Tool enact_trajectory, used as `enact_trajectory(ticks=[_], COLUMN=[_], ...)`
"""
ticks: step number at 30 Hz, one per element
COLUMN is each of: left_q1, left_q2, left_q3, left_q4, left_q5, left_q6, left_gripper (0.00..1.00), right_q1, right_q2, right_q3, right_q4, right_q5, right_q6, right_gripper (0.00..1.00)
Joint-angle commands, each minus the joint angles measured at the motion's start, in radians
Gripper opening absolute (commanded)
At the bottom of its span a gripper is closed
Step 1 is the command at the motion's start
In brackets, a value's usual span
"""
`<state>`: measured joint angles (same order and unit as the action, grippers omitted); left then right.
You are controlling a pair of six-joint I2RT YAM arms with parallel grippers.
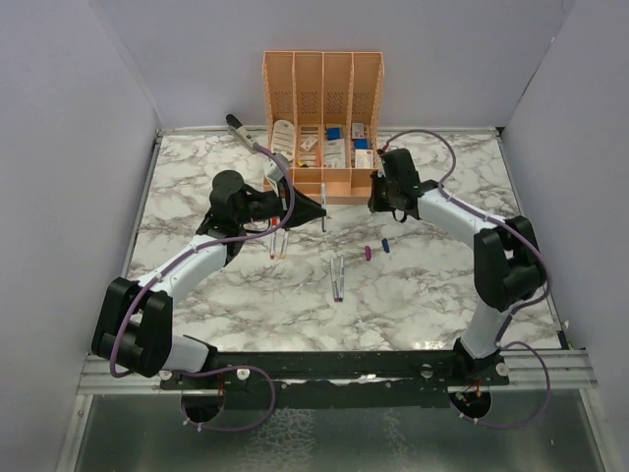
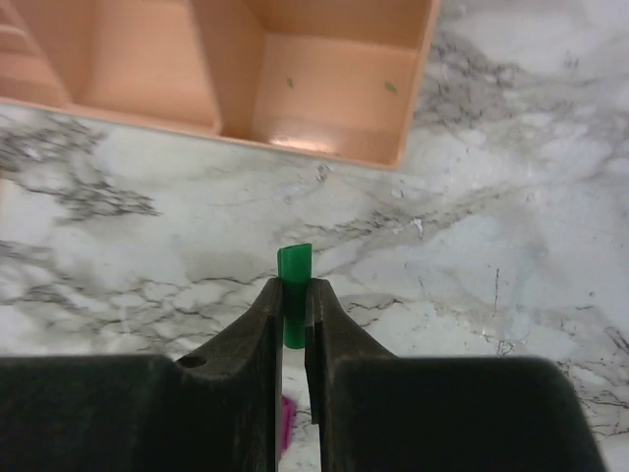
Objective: Insert the pens into the pen caps
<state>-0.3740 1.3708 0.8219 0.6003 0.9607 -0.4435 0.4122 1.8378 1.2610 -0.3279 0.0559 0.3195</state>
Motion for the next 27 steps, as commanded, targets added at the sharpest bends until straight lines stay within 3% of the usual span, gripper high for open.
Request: enact_trajectory(ticks=[1, 6, 12, 16, 27], left_q1=[0.006, 0.003, -0.042, -0.097, -0.129], left_q2=[-0.009, -0.016, -0.021, -0.004, 0.055], left_q3=[-0.003, 0.001, 0.053, 0.105, 0.151], left_q4=[0.029, -0.008, -0.134, -0.220, -0.227], left_q5=[-0.012, -0.026, -0.068, -0.108, -0.110], left_q6=[-0.016, -0.018, 0.048, 0.090, -0.003], left_gripper=[0.00, 0.00, 0.00, 0.00, 0.00], right_q1=[0.002, 0.002, 0.002, 0.002, 0.002], right_q2=[-0.174, -0.302, -0.444, -0.470, -0.549], right_q3=[0.007, -0.060, -0.266, -0.297, -0.444], right_q4=[0.192, 0.389, 0.808, 0.909, 1.245], right_q5=[-0.069, -0.157, -0.292, -0.370, -0.473], right_q6=[-0.024, 0.007, 0.099, 0.145, 0.282], right_gripper=[0.01, 0.01, 0.01, 0.01, 0.01])
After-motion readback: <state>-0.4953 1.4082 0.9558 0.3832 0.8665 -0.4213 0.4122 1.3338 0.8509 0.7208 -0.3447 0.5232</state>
